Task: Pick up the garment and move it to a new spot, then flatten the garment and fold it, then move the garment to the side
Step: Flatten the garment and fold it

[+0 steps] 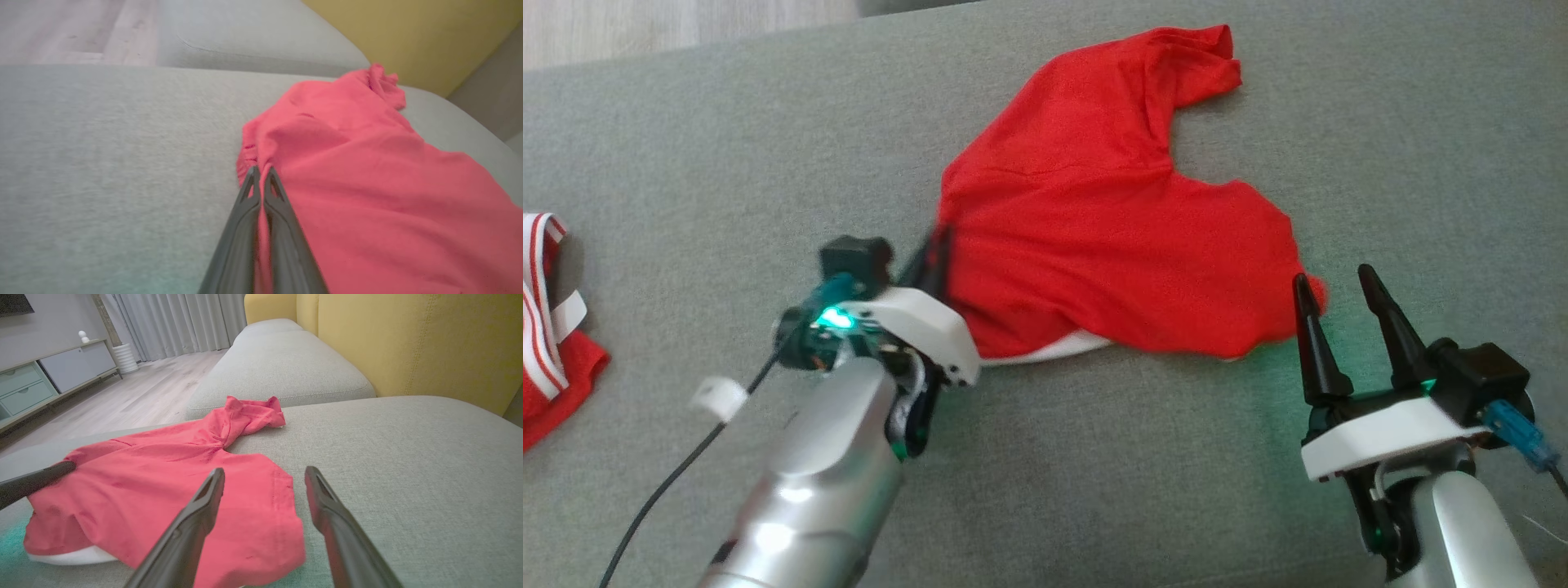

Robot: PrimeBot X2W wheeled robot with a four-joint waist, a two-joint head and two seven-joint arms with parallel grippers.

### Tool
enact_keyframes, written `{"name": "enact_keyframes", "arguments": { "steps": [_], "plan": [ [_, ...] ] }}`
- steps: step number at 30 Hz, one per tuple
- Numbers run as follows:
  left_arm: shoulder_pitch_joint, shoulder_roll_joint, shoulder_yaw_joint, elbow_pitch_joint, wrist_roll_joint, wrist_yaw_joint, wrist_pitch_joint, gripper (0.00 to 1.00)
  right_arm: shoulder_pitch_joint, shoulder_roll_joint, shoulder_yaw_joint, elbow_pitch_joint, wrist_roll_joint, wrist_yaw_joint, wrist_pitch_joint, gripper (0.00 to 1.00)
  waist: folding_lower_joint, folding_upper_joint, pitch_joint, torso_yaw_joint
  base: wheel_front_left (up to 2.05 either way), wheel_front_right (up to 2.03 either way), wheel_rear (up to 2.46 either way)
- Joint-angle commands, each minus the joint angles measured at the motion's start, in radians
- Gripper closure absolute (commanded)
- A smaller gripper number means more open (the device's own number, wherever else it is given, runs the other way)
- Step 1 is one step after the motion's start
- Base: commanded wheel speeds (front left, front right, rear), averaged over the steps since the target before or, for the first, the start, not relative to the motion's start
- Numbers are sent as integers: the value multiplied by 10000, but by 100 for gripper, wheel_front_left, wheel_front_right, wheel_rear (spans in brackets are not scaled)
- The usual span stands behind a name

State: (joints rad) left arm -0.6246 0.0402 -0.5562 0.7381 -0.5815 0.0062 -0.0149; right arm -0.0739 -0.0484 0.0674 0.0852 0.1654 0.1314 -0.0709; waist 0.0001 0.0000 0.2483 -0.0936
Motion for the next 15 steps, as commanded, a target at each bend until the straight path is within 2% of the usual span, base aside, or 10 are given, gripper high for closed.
{"name": "enact_keyframes", "arguments": {
  "steps": [1, 7, 9, 10, 11, 12, 15],
  "plan": [
    [-467, 110, 638, -44, -119, 365, -545, 100, -358, -19, 284, -299, 49, -7, -90, 0, -1, 0, 51, 62, 0, 0, 0],
    [-655, 256, 1656, 805, -485, 1250, -1780, 100, -452, -19, 339, -385, -15, -7, -53, 0, -1, 0, 200, 170, 0, 0, 0],
    [-721, 284, 1795, 1101, -545, 1317, -1946, 100, -478, -19, 388, -402, -18, -7, -31, 0, -1, 0, 232, 161, 0, 0, 0],
    [-735, 276, 1778, 1189, -582, 1162, -1989, 100, -487, -19, 401, -403, -13, -7, -29, 0, -1, 0, 239, 158, 0, 0, 0],
    [-746, 265, 1719, 1233, -608, 927, -2032, 3, -490, -19, 404, -401, -12, -7, -29, 0, -1, 0, 237, 162, 0, 0, 0],
    [-757, 258, 1649, 1263, -592, 735, -2091, 0, -488, -19, 401, -396, -8, -7, -27, 0, -1, 0, 230, 173, 0, 0, 0],
    [-604, 282, 1460, 1200, -444, 233, -2297, 0, -470, -19, 364, -364, -12, -7, 3, 0, -1, 0, 128, 201, 0, 0, 0]
  ]
}}
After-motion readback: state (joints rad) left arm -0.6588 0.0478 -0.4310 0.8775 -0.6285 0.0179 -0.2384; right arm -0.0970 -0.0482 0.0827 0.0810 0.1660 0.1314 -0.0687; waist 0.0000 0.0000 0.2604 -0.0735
